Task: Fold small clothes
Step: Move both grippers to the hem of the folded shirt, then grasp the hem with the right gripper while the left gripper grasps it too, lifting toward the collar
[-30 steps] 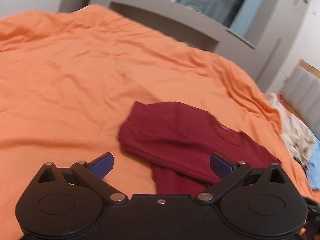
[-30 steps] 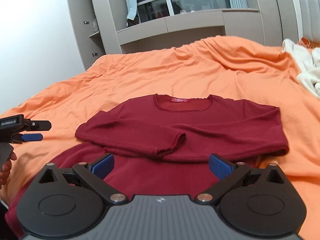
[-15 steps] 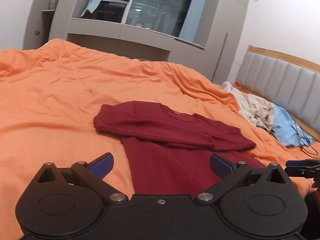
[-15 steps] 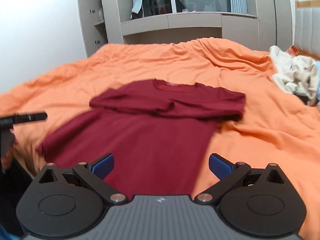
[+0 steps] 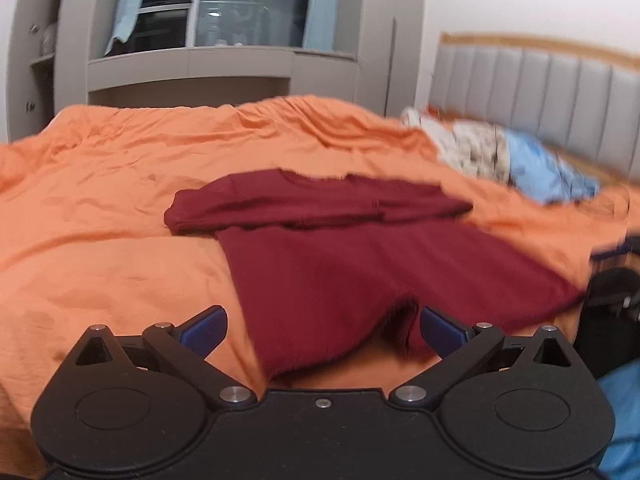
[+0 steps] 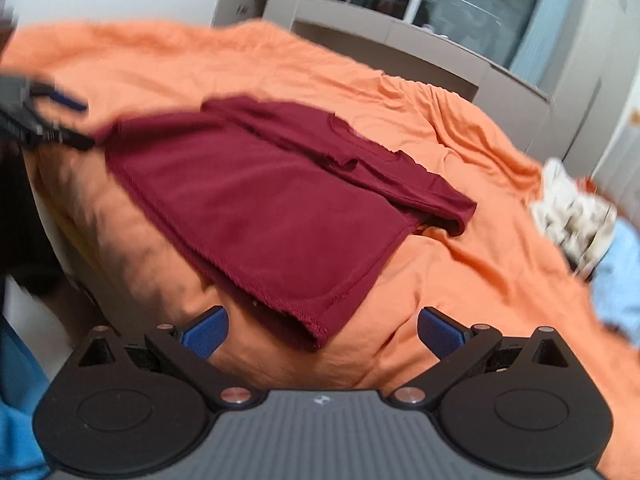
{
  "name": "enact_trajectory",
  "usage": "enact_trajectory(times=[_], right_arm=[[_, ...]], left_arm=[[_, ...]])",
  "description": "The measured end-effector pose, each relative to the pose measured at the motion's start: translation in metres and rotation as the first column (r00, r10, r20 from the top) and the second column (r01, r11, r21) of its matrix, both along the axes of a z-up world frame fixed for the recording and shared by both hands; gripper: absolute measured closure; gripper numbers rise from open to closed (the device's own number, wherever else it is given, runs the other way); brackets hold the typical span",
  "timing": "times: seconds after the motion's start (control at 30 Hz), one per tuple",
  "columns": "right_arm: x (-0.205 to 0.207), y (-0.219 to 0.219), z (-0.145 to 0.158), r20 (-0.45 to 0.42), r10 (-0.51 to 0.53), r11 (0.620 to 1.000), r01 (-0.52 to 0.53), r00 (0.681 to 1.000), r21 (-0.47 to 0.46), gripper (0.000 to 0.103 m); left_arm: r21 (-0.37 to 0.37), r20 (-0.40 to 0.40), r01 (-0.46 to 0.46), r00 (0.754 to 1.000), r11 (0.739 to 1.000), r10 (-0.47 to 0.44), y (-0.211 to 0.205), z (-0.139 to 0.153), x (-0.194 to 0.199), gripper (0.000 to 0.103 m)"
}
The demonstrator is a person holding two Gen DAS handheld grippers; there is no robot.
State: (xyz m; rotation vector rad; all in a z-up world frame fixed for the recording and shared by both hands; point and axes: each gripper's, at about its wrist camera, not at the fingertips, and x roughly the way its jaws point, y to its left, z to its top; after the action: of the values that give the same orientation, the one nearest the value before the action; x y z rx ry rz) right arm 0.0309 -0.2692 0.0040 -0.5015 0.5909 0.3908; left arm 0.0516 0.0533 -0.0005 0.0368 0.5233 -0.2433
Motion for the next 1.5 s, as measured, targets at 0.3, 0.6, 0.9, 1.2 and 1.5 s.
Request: enact_trajectory(times=[0.3,0.6,0.9,1.2,1.5], right_arm=[[-0.006,0.031,-0.019,0.12,0.062,0.981,-0.038,0.991,-0.191,0.012],[-0.019,0.042,-0.032,0.175,0.173,0.952,-0.12,0.969,-0.281,0.078],[-0.007,0.019,0.002,0.303,0.06,0.996,-0.036,0.951,-0.084,0.097],[0.007,-0.005,0.024,0.373,-0.064,0.998,0.061,0.926,0.02,0.097],[-0.004,-0.001,0.013,0.416,-0.064,0.998,0.065,0.907,0.013,0.097]], left_arm=[[0.254,-0.041,-0.012,0.999,0.967,0.023,-0.02,-0.012,0.006,0.001],[0.396,0.03,-0.008,1.0,0.918,-0.004,-0.027,-0.006,0.003,0.013],[0.483,0.05,0.046,0.996,0.875,-0.079,-0.04,-0.008,-0.003,0.021],[0.511,0.052,0.081,0.991,0.856,-0.125,-0.046,-0.009,0.001,0.056],[0.469,0.114,0.012,0.991,0.883,-0.074,-0.037,0.0,-0.002,0.097]])
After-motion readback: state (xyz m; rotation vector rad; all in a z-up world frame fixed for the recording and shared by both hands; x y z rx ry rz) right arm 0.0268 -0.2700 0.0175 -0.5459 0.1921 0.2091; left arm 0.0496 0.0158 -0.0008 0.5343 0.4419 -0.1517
